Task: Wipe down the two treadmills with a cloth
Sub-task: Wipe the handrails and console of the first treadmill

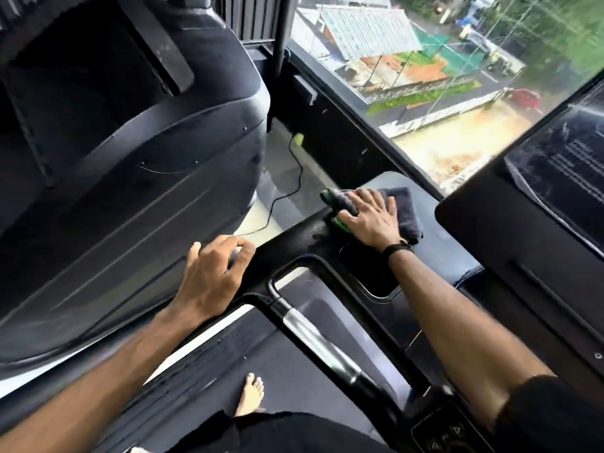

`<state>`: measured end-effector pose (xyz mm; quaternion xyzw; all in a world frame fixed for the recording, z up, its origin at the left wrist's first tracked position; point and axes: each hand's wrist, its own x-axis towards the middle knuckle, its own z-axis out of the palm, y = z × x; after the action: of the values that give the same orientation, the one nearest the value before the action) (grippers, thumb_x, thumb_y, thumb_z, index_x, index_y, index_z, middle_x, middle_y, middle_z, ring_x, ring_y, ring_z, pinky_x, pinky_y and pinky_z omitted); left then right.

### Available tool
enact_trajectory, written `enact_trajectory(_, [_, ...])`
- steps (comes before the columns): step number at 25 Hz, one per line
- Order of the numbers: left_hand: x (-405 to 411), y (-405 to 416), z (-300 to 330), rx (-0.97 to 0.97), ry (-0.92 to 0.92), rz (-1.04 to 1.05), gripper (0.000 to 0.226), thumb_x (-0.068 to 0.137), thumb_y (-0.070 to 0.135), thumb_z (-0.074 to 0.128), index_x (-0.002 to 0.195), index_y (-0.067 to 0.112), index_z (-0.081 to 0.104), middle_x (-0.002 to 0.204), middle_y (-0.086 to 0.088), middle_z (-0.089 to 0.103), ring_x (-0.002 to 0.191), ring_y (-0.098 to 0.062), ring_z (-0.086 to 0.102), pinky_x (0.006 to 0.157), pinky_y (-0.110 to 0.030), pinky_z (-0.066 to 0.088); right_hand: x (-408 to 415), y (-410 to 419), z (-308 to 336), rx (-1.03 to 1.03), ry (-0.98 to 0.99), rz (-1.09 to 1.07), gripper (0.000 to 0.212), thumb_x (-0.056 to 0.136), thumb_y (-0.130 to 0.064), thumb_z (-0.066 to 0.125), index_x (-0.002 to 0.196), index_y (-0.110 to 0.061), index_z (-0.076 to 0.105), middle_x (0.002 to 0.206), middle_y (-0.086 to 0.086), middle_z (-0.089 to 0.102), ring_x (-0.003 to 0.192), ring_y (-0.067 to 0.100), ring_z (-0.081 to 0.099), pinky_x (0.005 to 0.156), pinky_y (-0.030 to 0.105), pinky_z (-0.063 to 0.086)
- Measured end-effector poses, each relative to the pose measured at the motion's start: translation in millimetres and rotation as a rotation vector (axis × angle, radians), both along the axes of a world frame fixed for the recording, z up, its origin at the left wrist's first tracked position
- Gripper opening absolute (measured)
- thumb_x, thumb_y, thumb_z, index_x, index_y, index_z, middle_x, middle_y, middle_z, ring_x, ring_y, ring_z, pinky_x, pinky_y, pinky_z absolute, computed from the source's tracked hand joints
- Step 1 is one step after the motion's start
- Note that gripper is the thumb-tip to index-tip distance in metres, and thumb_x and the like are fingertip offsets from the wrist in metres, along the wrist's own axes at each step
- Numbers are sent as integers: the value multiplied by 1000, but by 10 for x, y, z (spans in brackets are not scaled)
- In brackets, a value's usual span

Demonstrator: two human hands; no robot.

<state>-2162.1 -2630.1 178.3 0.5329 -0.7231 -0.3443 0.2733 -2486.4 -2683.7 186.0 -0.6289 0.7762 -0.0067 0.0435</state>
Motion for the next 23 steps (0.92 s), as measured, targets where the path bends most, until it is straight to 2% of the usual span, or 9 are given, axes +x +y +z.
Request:
enact_trajectory(3, [-150,-21,-24,1,-8,-8,50,91,64,22,98,33,60,113,13,63,101,-8,58,118,-58,14,11,-237,-36,83,12,-153,55,84,-57,39,134,-38,51,140,-1,44,140,28,26,116,61,7])
enact_trajectory(5, [-234,-21,-11,-16,-6,-7,54,91,64,22,100,29,62,114,11,64,105,-10,58,117,-58,15,232,-264,-69,72,5,-49,49,85,-53,37,127,-39,59,134,-2,53,133,26,33,112,57,10])
enact_trajectory(9, [-326,-58,32,-59,-37,-34,59,90,63,23,107,24,64,119,6,64,111,-17,58,117,-57,16,884,-7,-121,-46,-61,221,41,88,-49,42,120,-43,67,120,-6,69,120,17,53,104,42,28])
enact_trajectory(10, [-311,-74,46,-62,-37,-33,59,89,63,23,107,24,64,118,5,63,112,-18,58,117,-58,17,1078,89,-140,-71,-82,257,43,89,-50,40,118,-39,70,115,-4,71,117,18,57,102,39,30])
enact_trajectory(13, [-166,-108,80,-75,-44,19,58,89,64,24,108,24,62,117,-3,64,113,-26,57,111,-60,27,1695,409,-189,-173,-201,283,67,82,-58,20,100,-24,75,101,-1,74,107,19,63,99,37,33])
enact_trajectory(14, [-82,-117,83,-61,-67,43,60,88,65,24,110,23,62,118,-6,63,114,-29,57,110,-59,29,1867,505,-201,-203,-240,279,67,81,-57,20,96,-22,75,98,-2,75,104,19,64,98,37,34])
enact_trajectory(17, [249,-99,100,0,-175,59,65,86,64,27,113,18,63,122,-14,63,119,-37,51,107,-53,32,2317,746,-176,-269,-309,234,46,89,-45,39,89,-17,75,93,1,75,98,22,67,93,37,37])
enact_trajectory(20, [565,-14,138,48,-260,-6,66,84,63,28,109,15,66,121,-20,63,121,-39,45,105,-50,29,2681,936,-144,-322,-401,149,34,90,-39,52,66,-17,64,75,1,71,78,23,66,82,38,40])
enact_trajectory(23, [765,52,171,46,-246,-63,58,83,65,28,91,21,66,106,-22,67,114,-41,50,103,-49,30,2769,1118,-123,-402,-524,-7,50,83,-47,56,49,-18,33,47,-2,45,49,17,43,54,32,30])
